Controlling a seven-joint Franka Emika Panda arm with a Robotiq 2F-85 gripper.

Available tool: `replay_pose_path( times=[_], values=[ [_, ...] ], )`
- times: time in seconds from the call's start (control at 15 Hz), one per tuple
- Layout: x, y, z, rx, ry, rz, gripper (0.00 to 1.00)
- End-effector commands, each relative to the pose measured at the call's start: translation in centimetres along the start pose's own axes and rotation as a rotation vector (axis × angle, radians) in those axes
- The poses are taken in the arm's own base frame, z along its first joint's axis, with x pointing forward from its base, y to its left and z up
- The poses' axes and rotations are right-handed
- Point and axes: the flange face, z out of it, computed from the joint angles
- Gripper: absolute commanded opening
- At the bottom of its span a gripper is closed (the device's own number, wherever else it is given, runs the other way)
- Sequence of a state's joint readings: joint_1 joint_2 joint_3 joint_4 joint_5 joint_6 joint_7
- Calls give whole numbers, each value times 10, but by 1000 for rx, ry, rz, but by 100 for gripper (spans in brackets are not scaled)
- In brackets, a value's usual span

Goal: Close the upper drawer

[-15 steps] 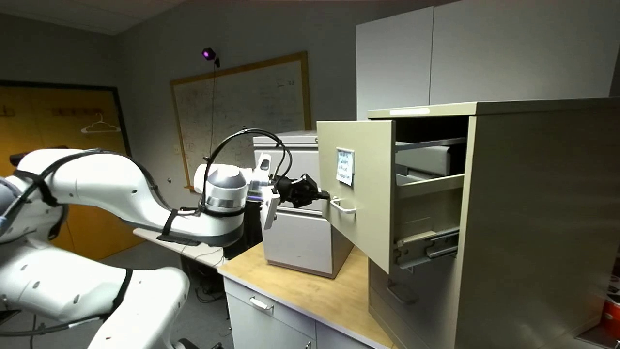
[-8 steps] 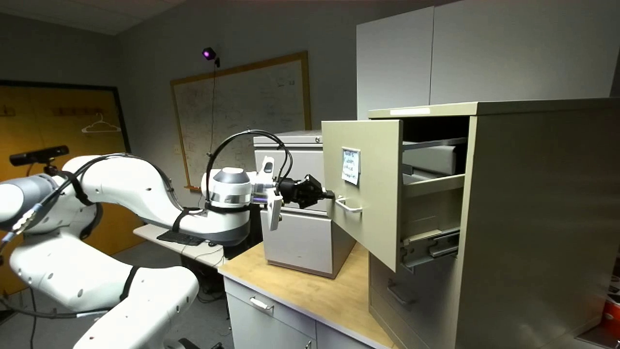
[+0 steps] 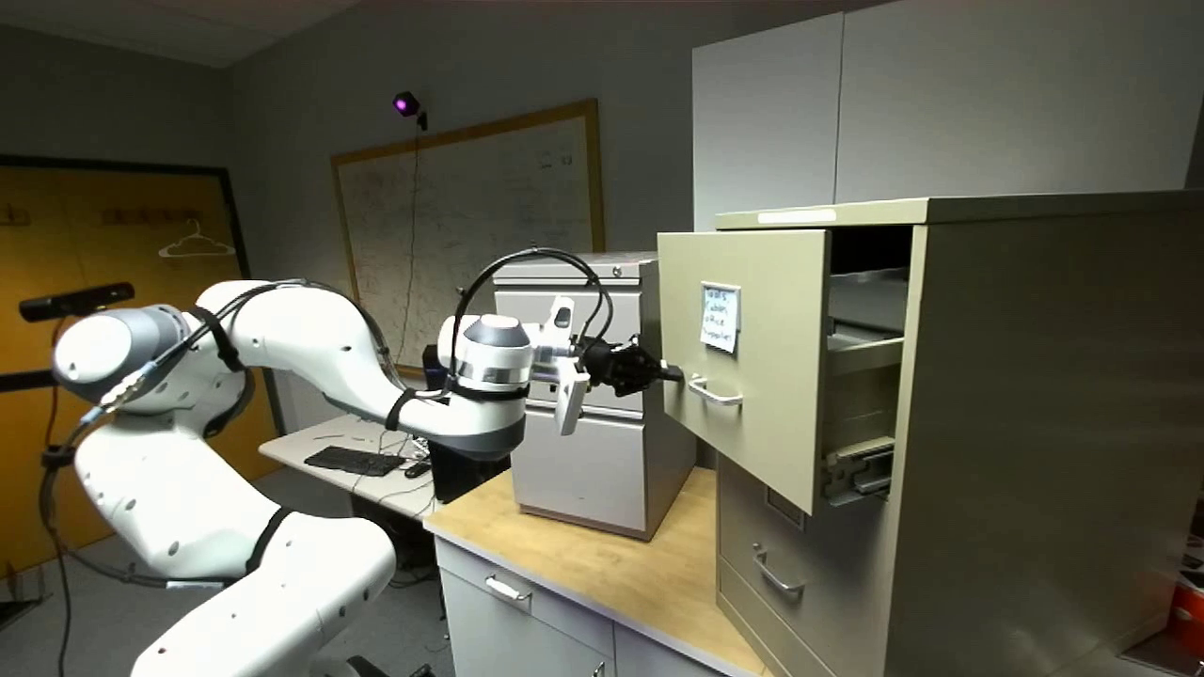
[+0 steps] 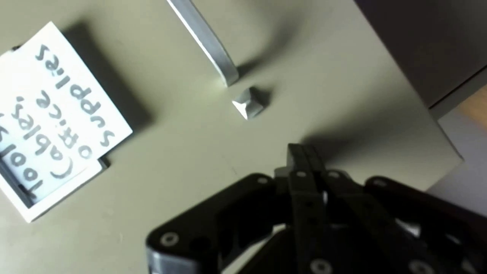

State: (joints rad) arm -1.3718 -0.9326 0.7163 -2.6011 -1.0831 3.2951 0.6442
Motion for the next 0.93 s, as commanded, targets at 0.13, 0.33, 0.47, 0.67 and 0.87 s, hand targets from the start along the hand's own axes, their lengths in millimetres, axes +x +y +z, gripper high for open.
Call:
replay_pose_path(
  times=[0.13, 0.33, 0.47, 0.67, 0.87],
  values=[
    [5, 9, 75, 83, -83, 63, 0],
    [8, 10, 91, 105, -105, 78, 0],
    [11, 12, 98, 114, -115, 88, 0],
    [14, 13, 109, 129, -131, 104, 0],
    [17, 15, 122, 148, -148, 122, 0]
  ],
)
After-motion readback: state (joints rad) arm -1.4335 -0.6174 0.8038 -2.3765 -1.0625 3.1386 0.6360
